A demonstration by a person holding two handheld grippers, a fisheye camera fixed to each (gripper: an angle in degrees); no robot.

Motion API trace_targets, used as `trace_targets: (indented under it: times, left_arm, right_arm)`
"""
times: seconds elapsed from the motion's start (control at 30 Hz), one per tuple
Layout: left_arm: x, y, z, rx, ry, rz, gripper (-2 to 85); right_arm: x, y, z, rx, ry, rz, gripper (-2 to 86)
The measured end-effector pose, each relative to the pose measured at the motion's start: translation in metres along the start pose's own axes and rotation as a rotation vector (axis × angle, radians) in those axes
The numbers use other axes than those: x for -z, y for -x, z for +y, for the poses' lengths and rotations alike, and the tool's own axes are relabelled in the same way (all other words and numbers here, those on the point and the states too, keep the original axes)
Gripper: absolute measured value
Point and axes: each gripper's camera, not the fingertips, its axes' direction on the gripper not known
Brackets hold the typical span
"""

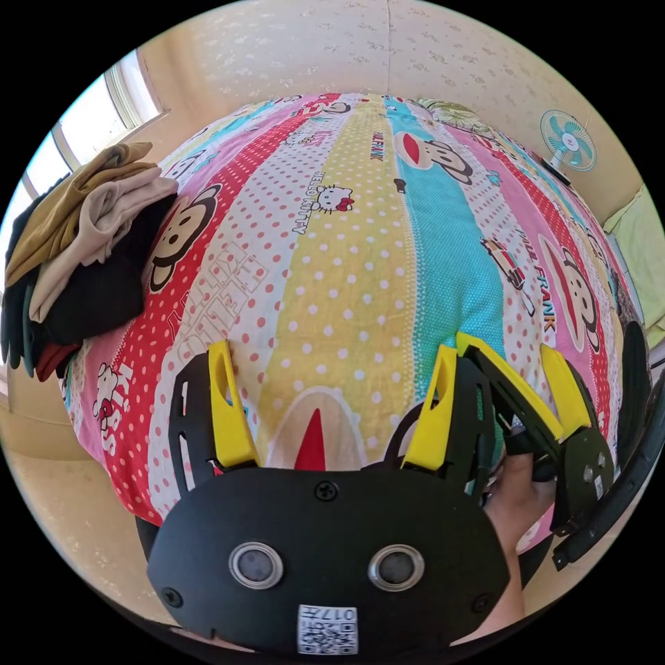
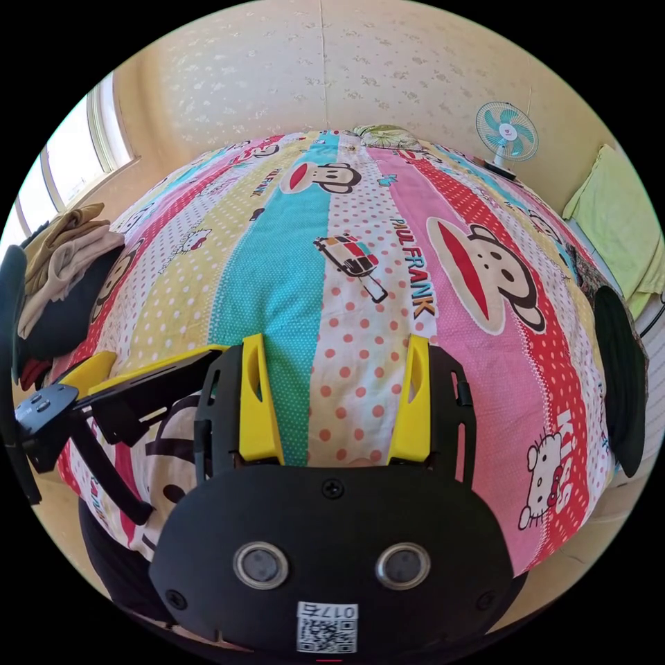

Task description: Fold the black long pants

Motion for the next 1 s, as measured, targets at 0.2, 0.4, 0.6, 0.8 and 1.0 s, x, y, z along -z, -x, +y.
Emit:
trace_targets:
  times: [0.2,0.4,0.6,0.8,1.0]
  left_arm:
    - [0.001,0.001,-0.002,0.0,0.0,0.0,37.6]
    - [0.002,0.001,-0.002,0.0,-0.001,0.001,37.6]
    - [0.002,0.0,-0.001,0.0,-0.001,-0.001,37.5]
    - [0.002,-0.002,0.001,0.0,0.0,-0.001,37.5]
    - [0.001,-0.004,0.005,0.0,-0.001,-0.001,37.5]
  right_arm:
    - [-0.001,0.002,-0.001,0.002,0.0,0.003,25.8]
    - [-0.002,0.005,-0.001,0.006,-0.004,0.006,25.6]
    - [-0.002,0.01,0.001,0.013,-0.011,0.018,25.4]
    - [-0.002,0.015,0.004,0.017,-0.014,0.022,25.1]
    - [-0.002,0.019,0.008,0.017,-0.013,0.022,25.0]
